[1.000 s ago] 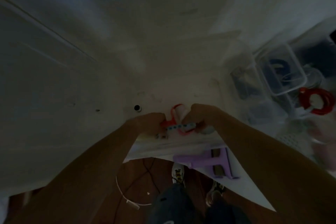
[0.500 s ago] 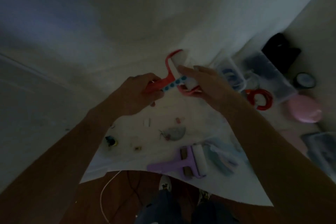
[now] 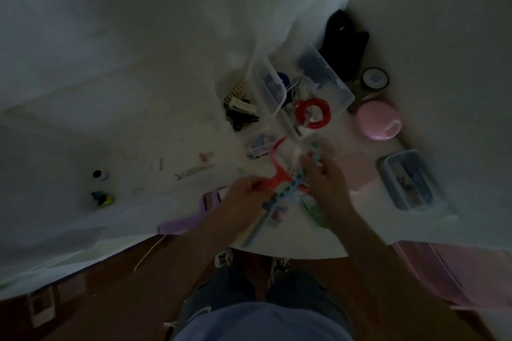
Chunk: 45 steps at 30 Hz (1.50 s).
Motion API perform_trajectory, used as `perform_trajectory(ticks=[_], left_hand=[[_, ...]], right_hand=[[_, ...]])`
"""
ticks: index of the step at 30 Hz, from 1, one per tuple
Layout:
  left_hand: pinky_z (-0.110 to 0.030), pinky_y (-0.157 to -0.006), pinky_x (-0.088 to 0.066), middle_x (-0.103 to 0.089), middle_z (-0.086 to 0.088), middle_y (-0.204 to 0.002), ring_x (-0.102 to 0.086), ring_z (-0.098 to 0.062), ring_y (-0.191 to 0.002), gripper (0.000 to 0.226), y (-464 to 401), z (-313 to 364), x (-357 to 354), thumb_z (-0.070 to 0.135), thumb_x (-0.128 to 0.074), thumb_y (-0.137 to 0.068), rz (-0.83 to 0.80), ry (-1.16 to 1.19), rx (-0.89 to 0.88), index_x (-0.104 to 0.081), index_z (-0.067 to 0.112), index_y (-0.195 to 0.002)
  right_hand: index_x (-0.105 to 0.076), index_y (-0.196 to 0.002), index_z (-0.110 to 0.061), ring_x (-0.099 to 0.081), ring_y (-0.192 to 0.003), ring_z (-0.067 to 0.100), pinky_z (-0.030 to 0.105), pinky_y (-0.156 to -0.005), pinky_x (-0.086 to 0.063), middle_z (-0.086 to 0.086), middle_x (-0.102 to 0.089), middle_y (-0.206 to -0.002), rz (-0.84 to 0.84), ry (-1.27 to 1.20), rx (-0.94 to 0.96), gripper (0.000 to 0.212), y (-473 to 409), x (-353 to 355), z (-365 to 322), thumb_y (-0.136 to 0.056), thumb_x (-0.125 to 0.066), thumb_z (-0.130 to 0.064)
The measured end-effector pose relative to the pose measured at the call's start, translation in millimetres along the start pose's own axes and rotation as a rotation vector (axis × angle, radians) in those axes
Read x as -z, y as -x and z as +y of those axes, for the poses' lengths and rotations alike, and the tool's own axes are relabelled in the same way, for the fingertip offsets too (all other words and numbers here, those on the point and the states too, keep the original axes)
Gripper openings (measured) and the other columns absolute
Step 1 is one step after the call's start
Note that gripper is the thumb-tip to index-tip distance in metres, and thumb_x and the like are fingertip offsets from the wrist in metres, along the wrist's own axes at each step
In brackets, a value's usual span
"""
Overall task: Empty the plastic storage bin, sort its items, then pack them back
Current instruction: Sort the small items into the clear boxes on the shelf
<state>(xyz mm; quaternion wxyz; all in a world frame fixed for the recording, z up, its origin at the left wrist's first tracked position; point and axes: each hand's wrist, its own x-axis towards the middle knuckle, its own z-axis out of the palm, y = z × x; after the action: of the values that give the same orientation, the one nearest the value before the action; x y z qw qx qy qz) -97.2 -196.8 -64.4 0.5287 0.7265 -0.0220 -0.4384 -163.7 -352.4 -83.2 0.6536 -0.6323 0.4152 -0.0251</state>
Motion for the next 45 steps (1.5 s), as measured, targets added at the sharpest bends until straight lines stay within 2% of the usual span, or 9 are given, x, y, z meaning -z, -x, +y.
perform_trajectory(ticks=[4,8,13,17,23,34,37,40,45], left_hand=[[-0.022,-0.053,-0.053,-0.07,0.0,-0.066,-0.064,-0.016,-0.057,0.024,-1.3,-41.2,-28.3,0.014,-0.053,-0.099,0.144,0.174,0.143,-0.067,0.011,-0.08],[-0.033,-0.075,-0.057,-0.071,-0.003,-0.094,-0.068,-0.021,-0.087,0.023,-23.3,-68.6,-43.2,0.03,-0.05,-0.101,0.244,0.172,0.203,-0.067,0.015,-0.1],[-0.037,-0.067,-0.047,-0.062,-0.011,-0.078,-0.058,-0.026,-0.072,0.027,-49.3,-86.2,-42.1,0.021,-0.047,-0.102,0.399,0.152,0.211,-0.062,0.014,-0.08],[-0.017,-0.054,-0.039,-0.062,-0.004,-0.087,-0.053,-0.01,-0.065,0.02,-49.9,-105.5,-42.8,0.024,-0.043,-0.103,0.481,-0.319,0.076,-0.055,0.011,-0.111],[-0.033,-0.078,-0.046,-0.044,-0.014,-0.138,-0.054,-0.029,-0.109,0.05,-56.8,-120.0,-46.0,0.023,-0.039,-0.102,0.378,-0.799,0.004,-0.028,0.003,-0.146],[-0.035,-0.084,-0.045,-0.046,-0.019,-0.136,-0.051,-0.034,-0.113,0.052,-45.3,-102.7,-33.2,0.017,-0.044,-0.1,0.318,-0.843,-0.162,-0.026,-0.001,-0.146],[-0.038,-0.094,-0.045,-0.047,-0.018,-0.137,-0.051,-0.034,-0.118,0.048,-31.9,-87.6,-20.4,0.02,-0.046,-0.1,0.331,-0.811,-0.216,-0.035,0.002,-0.143],[-0.037,-0.085,-0.05,-0.058,-0.007,-0.123,-0.059,-0.024,-0.104,0.036,-8.6,-63.5,1.4,0.028,-0.046,-0.099,0.316,-0.717,-0.289,-0.048,0.014,-0.132],[-0.025,-0.082,-0.05,-0.066,0.008,-0.101,-0.062,-0.009,-0.09,0.02,42.6,-11.8,79.8,0.03,-0.055,-0.096,0.559,-0.68,-0.585,-0.063,0.026,-0.113]], right_hand=[[-0.047,-0.135,-0.03,-0.064,-0.108,0.026,0.054,-0.088,-0.056,-0.001,-0.061,-0.121,-0.097,0.03,-0.133,0.08,-7.6,-19.7,66.8,-0.07,-0.073,-0.069],[-0.021,-0.148,-0.03,-0.061,-0.112,0.027,0.05,-0.087,-0.058,-0.001,-0.053,-0.131,-0.085,0.005,-0.215,0.099,-21.1,-35.3,83.5,-0.07,-0.081,-0.046],[-0.047,-0.133,-0.03,-0.064,-0.107,0.025,0.046,-0.087,-0.056,-0.001,-0.063,-0.122,-0.089,0.354,-0.075,0.057,-57.4,-41.2,96.0,-0.082,-0.066,-0.046],[-0.042,-0.146,-0.011,-0.048,-0.13,0.029,0.041,-0.107,-0.042,0.01,-0.051,-0.143,0.031,0.536,0.125,0.057,-65.5,-37.3,93.6,-0.092,-0.059,-0.02],[-0.053,-0.134,-0.01,-0.056,-0.121,0.033,0.043,-0.099,-0.048,0.013,-0.059,-0.131,0.057,0.554,0.096,0.049,-79.9,-33.0,103.5,-0.09,-0.063,-0.028],[-0.065,-0.107,-0.007,-0.059,-0.079,0.016,0.012,-0.057,-0.034,0.004,-0.065,-0.094,0.136,0.536,0.189,0.024,-67.1,-24.1,95.2,-0.086,-0.07,-0.019],[-0.067,-0.099,-0.01,-0.065,-0.076,0.018,0.021,-0.055,-0.04,0.005,-0.069,-0.089,0.165,0.497,0.177,0.022,-59.6,-16.1,80.8,-0.084,-0.067,-0.026],[-0.065,-0.107,-0.024,-0.068,-0.087,0.012,0.028,-0.066,-0.055,-0.006,-0.07,-0.098,0.195,0.385,0.222,0.026,-38.3,-23.1,49.9,-0.085,-0.071,-0.036],[-0.064,-0.112,-0.03,-0.065,-0.093,0.0,0.017,-0.076,-0.052,-0.016,-0.067,-0.103,-0.044,0.328,0.535,0.027,36.8,-75.8,-51.1,-0.087,-0.072,-0.029]])
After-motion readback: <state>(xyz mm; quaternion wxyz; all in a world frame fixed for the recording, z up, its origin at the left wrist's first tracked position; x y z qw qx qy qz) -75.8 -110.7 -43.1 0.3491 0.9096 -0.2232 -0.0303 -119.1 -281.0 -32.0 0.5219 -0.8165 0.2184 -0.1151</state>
